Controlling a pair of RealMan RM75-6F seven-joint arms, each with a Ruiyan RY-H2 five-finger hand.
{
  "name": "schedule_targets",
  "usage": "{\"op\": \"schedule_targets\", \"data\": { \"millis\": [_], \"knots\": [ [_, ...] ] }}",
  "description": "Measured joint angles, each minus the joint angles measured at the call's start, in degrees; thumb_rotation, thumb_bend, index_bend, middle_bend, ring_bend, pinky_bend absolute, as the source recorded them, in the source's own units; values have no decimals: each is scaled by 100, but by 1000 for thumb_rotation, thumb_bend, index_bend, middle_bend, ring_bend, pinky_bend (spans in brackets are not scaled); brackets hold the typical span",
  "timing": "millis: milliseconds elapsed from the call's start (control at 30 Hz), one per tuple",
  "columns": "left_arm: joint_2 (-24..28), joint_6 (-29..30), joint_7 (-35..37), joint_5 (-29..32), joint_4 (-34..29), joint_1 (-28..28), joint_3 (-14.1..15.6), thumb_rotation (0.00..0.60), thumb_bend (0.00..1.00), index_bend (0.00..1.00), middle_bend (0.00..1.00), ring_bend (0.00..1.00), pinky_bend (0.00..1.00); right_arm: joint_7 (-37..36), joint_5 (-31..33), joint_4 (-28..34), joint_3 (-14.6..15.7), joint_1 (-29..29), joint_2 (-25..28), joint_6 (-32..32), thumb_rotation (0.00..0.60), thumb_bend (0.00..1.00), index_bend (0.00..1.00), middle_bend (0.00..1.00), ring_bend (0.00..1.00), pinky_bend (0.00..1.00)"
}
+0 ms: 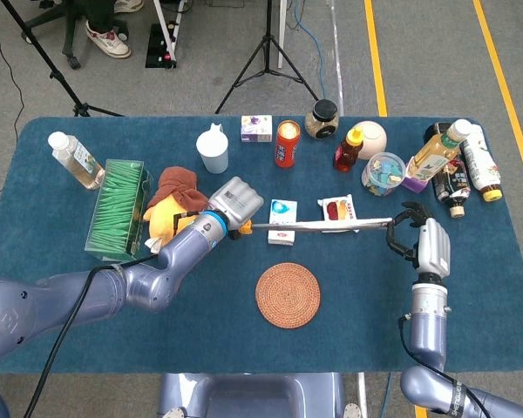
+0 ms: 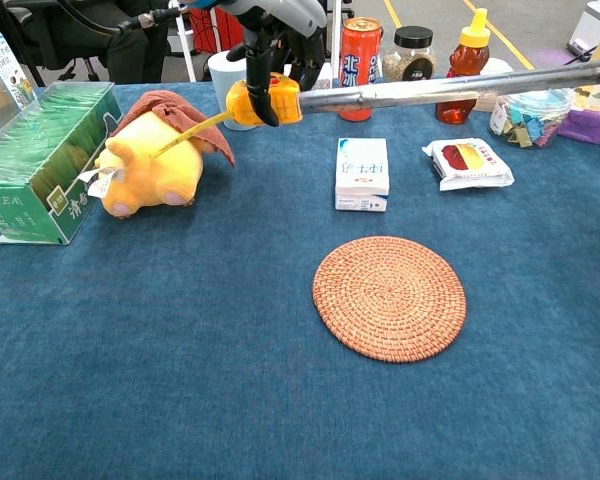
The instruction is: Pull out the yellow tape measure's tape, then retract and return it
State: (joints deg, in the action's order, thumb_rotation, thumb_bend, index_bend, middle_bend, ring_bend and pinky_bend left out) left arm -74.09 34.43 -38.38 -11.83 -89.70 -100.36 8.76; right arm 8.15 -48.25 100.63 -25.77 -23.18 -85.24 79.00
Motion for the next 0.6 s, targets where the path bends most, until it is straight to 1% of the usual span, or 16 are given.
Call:
{"op": "schedule_targets", "data": {
  "millis": [600],
  "knots": [
    [398, -5, 154, -95, -266, 50, 381, 600, 436, 676, 552, 496, 626, -119, 145, -113, -86, 60, 139, -46, 555, 639, 586, 267, 225, 317]
  ]
}}
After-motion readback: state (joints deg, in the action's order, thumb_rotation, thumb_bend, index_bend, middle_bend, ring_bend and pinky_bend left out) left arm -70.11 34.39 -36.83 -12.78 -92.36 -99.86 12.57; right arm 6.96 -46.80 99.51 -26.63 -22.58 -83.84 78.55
